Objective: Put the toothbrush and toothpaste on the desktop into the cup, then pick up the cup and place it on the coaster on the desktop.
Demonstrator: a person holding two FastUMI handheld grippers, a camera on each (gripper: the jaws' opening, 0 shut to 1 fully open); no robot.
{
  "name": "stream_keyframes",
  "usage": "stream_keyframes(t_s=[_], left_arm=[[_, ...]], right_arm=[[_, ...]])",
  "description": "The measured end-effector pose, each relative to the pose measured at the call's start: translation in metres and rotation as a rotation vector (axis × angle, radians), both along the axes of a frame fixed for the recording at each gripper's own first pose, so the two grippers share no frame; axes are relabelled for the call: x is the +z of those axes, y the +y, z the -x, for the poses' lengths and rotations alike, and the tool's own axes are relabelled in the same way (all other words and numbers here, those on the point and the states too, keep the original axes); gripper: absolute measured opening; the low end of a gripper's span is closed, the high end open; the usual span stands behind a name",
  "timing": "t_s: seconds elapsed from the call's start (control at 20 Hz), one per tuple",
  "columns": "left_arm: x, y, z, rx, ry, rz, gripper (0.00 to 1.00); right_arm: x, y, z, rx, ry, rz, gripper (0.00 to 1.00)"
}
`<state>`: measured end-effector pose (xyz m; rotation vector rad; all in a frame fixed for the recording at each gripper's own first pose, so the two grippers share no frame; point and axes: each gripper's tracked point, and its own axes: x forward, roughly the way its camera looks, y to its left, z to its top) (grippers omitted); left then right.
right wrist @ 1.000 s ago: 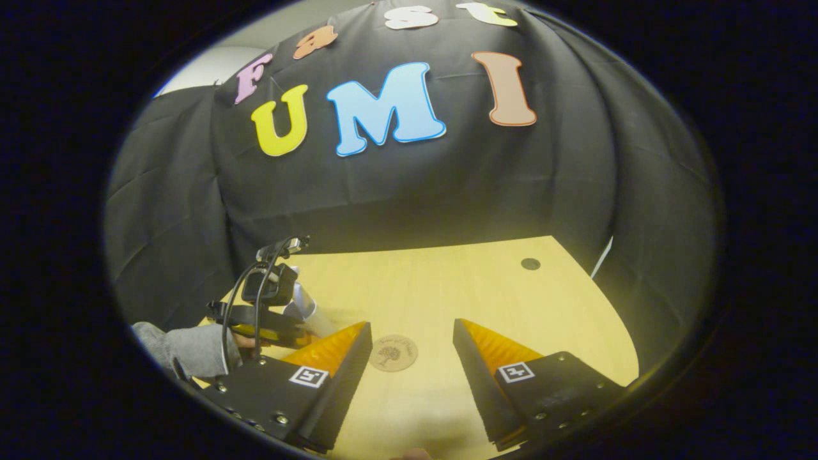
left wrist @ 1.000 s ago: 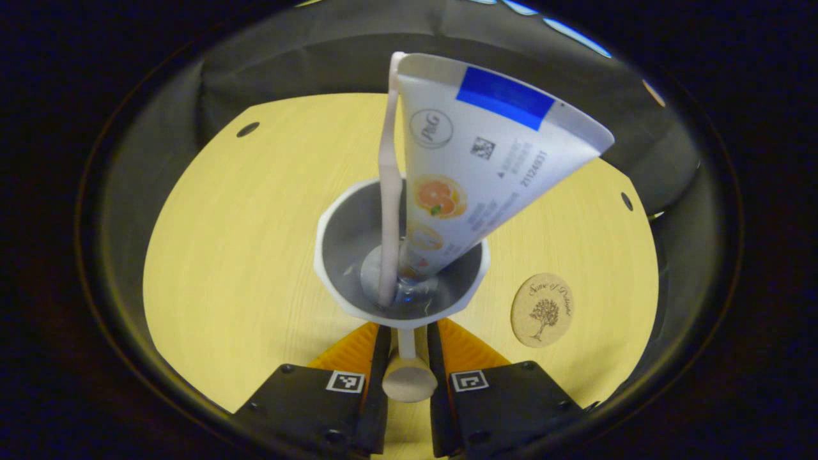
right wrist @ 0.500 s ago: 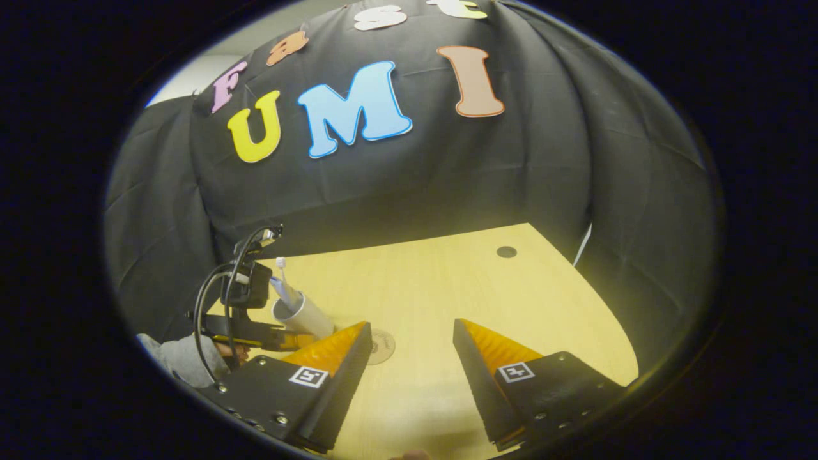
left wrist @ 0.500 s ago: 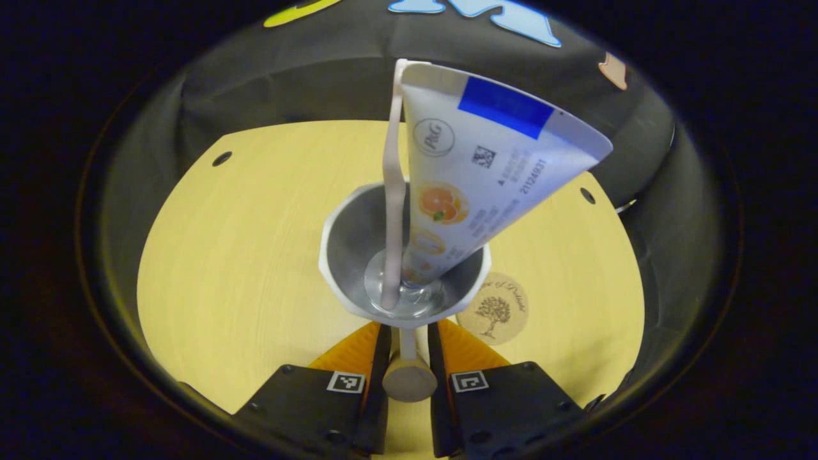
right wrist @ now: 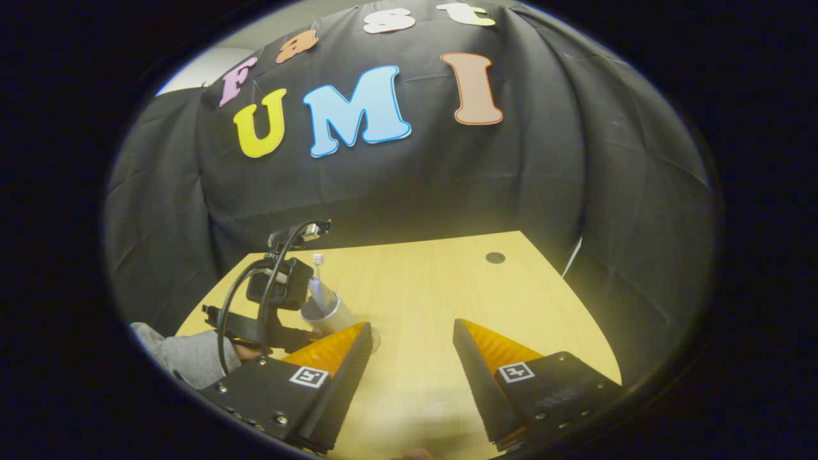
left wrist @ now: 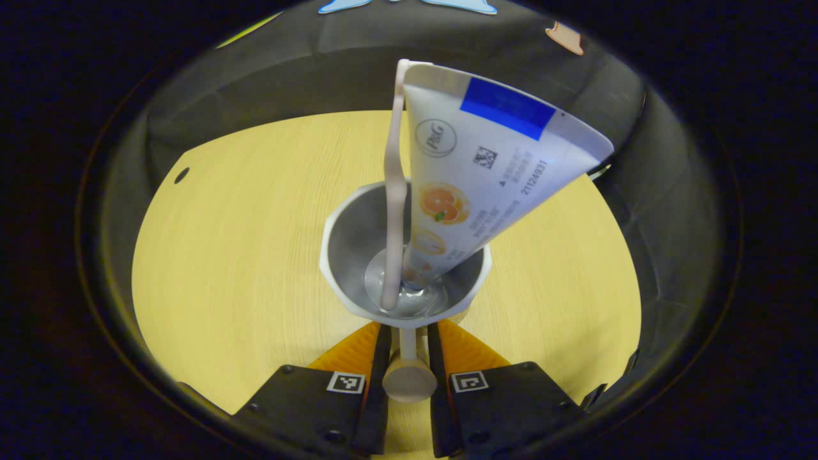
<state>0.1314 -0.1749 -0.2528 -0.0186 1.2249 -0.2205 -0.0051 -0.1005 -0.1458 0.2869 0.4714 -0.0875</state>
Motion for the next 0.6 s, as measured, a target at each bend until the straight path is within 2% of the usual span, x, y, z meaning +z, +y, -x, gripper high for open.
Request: stream_keyframes(t_s=[0.05,0.45,0.55,0.6], left_arm=[[-0.003,-0.001,0.001,-0.007,0.010,-0.010,0.34],[-0.003,-0.005,-0.001,-0.028,0.022,-0.065,0.36],[0.001,-0.012,0.001,-0.017,0.018,-0.032,0.36],[0.005,-0.016,0.000,-0.010,0.010,-0.013,0.35]], right_arm=[[-0.002,-0.001,0.000,-0.001,0.002,-0.002,0.81],[-0.004,-0.007,-0.001,-0.012,0.001,-0.027,0.77],[-0.002,-0.004,-0.001,-0.006,-0.006,-0.026,0.77],[-0.001,-0.003,-0.001,-0.001,-0.009,-0.021,0.81]])
